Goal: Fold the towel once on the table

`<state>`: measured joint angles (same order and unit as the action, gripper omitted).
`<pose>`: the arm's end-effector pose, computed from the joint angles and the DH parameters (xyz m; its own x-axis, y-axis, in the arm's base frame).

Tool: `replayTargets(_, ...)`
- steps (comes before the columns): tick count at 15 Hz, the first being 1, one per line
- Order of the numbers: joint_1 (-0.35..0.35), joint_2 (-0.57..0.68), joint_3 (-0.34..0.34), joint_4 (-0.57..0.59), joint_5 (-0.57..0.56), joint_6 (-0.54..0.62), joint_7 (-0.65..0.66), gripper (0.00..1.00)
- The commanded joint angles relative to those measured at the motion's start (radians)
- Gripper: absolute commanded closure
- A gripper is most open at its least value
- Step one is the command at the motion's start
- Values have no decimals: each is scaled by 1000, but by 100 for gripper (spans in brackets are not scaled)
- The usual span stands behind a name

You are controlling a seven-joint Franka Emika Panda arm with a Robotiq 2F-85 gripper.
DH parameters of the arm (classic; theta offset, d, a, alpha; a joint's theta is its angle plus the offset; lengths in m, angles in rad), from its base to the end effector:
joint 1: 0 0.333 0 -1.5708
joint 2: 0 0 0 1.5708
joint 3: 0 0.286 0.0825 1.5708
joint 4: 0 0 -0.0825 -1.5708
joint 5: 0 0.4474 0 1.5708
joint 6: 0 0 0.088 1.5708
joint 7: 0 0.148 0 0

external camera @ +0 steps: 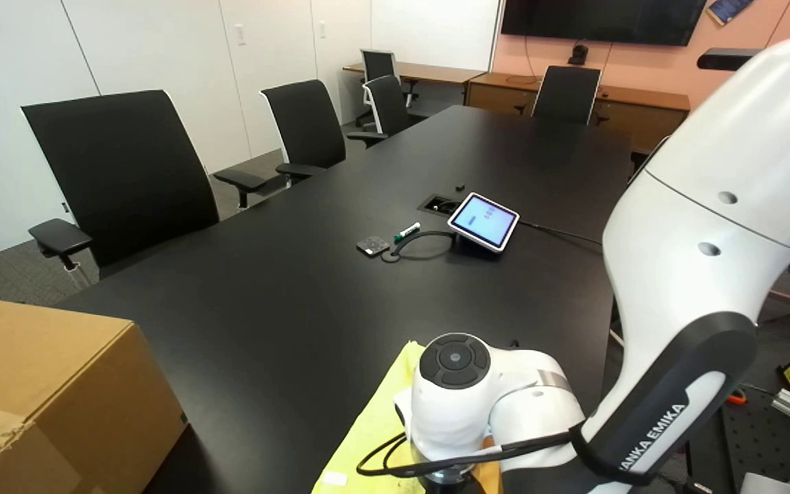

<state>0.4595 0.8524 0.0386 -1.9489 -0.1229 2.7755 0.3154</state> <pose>0.5065 0.2846 -0.0849 0.9595 0.2811 -0.0195 0.2815 -0.9594 0.0191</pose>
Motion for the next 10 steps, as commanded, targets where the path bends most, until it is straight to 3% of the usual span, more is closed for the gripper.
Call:
replayTargets(1,8,5,-11,19,17,-27,-1,95)
replayTargets(10,42,-41,-51,12,6,-55,48,92)
